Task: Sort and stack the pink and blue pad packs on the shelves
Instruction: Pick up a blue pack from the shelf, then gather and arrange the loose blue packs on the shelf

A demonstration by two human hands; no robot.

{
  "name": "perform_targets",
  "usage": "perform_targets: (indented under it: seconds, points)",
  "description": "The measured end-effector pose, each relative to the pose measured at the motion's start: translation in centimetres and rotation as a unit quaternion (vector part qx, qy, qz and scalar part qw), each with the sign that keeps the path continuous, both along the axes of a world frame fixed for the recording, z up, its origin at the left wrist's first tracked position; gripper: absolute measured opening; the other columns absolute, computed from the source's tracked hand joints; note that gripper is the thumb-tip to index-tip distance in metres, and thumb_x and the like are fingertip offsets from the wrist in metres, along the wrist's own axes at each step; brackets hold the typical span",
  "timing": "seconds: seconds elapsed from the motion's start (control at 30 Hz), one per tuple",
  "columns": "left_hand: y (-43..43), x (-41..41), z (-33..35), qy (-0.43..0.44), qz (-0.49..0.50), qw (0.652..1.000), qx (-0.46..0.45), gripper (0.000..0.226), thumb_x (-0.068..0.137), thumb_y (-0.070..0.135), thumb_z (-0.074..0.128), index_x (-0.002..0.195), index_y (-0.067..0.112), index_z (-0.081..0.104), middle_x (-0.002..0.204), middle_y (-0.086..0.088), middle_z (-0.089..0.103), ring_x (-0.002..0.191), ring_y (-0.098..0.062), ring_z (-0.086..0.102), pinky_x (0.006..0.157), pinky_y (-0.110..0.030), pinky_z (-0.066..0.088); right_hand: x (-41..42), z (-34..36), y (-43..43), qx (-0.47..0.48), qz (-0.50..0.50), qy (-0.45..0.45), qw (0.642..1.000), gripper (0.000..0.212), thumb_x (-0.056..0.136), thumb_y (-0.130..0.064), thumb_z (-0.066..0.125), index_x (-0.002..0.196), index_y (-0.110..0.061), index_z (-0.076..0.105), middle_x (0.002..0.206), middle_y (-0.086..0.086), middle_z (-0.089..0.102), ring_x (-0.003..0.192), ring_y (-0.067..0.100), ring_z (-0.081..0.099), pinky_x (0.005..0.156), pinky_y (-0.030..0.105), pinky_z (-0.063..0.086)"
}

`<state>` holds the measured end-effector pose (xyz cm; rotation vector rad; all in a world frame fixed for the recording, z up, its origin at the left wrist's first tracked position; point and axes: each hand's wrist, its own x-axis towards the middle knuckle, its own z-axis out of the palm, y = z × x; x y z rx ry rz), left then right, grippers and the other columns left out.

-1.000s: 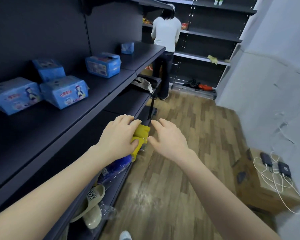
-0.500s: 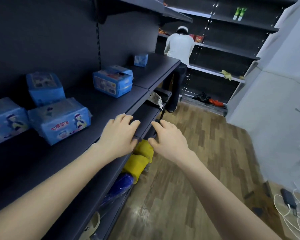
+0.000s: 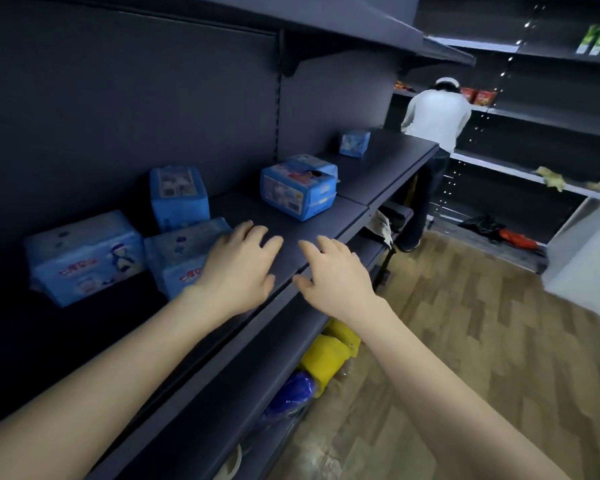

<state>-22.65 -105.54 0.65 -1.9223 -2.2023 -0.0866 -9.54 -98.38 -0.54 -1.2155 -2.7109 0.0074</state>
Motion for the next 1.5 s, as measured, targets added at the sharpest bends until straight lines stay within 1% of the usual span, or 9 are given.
perform_targets:
  seconds: [0.17,0.37,0.53,0.63,0.8,0.97,1.2,1.4,1.5]
  points:
    - [-2.5,-2.5,0.7,-0.016,0.063,0.998,0.004,0.054,0.090,0.033,0.050,0.139,0.020,0.033,0.142,-0.005,0.034,0.133,-0.025,0.027,0.102,-0.041,0.035,-4.0,1.0,-0.5,-0.007,0.074,0.014,0.997,0.057,0.090,-0.037,0.050,0.140,-0.019,0.032,0.133,0.008,0.040,0.126,0.031,0.035,0.098,0.045,0.036]
    - [-5.2,-4.6,1.7,-0.009,0.171,0.985,0.007,0.058,0.090,0.037,0.049,0.142,0.020,0.029,0.142,-0.004,0.033,0.134,-0.024,0.024,0.104,-0.039,0.031,-8.2,2.1,-1.3,0.005,0.172,0.027,0.985,0.058,0.089,-0.035,0.050,0.141,-0.019,0.032,0.130,0.010,0.043,0.123,0.032,0.038,0.096,0.041,0.038]
    - [-5.9,-4.9,2.2,-0.021,0.238,0.971,0.010,0.059,0.090,0.038,0.050,0.142,0.021,0.029,0.144,-0.003,0.030,0.135,-0.024,0.024,0.106,-0.038,0.029,-9.9,2.6,-0.8,-0.002,0.236,0.024,0.971,0.057,0.090,-0.035,0.050,0.142,-0.020,0.031,0.136,0.009,0.039,0.127,0.031,0.034,0.101,0.042,0.036]
    - [-5.8,-4.8,2.2,-0.026,0.261,0.965,0.014,0.058,0.090,0.037,0.049,0.142,0.020,0.029,0.145,-0.003,0.029,0.135,-0.023,0.024,0.106,-0.038,0.030,-10.4,2.9,-0.2,-0.012,0.262,0.014,0.965,0.057,0.091,-0.036,0.049,0.142,-0.021,0.030,0.143,0.008,0.033,0.131,0.030,0.030,0.104,0.042,0.033]
    - [-5.1,-4.1,1.9,-0.030,0.299,0.954,0.022,0.057,0.091,0.037,0.046,0.143,0.021,0.028,0.148,-0.003,0.027,0.136,-0.023,0.022,0.106,-0.037,0.028,-10.8,3.0,1.0,-0.013,0.301,-0.002,0.954,0.057,0.092,-0.036,0.047,0.144,-0.020,0.027,0.146,0.009,0.030,0.134,0.030,0.027,0.106,0.041,0.029]
    - [-5.3,-3.6,1.5,-0.041,0.338,0.940,0.031,0.058,0.091,0.039,0.046,0.144,0.021,0.027,0.148,-0.003,0.027,0.137,-0.023,0.021,0.106,-0.037,0.029,-11.7,3.0,1.2,-0.015,0.350,0.010,0.937,0.054,0.093,-0.034,0.046,0.141,-0.019,0.030,0.142,0.008,0.032,0.131,0.029,0.030,0.104,0.040,0.033]
    - [-8.6,-3.3,1.4,-0.053,0.421,0.902,0.077,0.059,0.090,0.043,0.047,0.143,0.023,0.031,0.148,-0.001,0.030,0.136,-0.021,0.025,0.104,-0.031,0.029,-13.8,3.1,-1.9,-0.041,0.444,0.057,0.893,0.053,0.093,-0.032,0.046,0.142,-0.018,0.031,0.143,0.006,0.033,0.131,0.027,0.030,0.101,0.037,0.036]
    - [-14.1,-3.6,1.2,-0.083,0.505,0.852,0.111,0.061,0.089,0.043,0.051,0.143,0.024,0.030,0.147,-0.001,0.032,0.134,-0.023,0.030,0.101,-0.035,0.034,-16.2,2.7,-6.6,-0.079,0.507,0.089,0.854,0.056,0.091,-0.030,0.050,0.142,-0.018,0.031,0.144,0.006,0.035,0.132,0.027,0.033,0.100,0.037,0.038]
    - [-17.1,-4.4,0.9,-0.124,0.538,0.819,0.157,0.062,0.087,0.039,0.055,0.143,0.025,0.031,0.146,-0.001,0.034,0.131,-0.024,0.034,0.096,-0.035,0.038,-17.5,2.6,-9.4,-0.097,0.523,0.098,0.841,0.055,0.091,-0.029,0.051,0.141,-0.020,0.032,0.139,0.007,0.040,0.128,0.027,0.036,0.097,0.040,0.041]
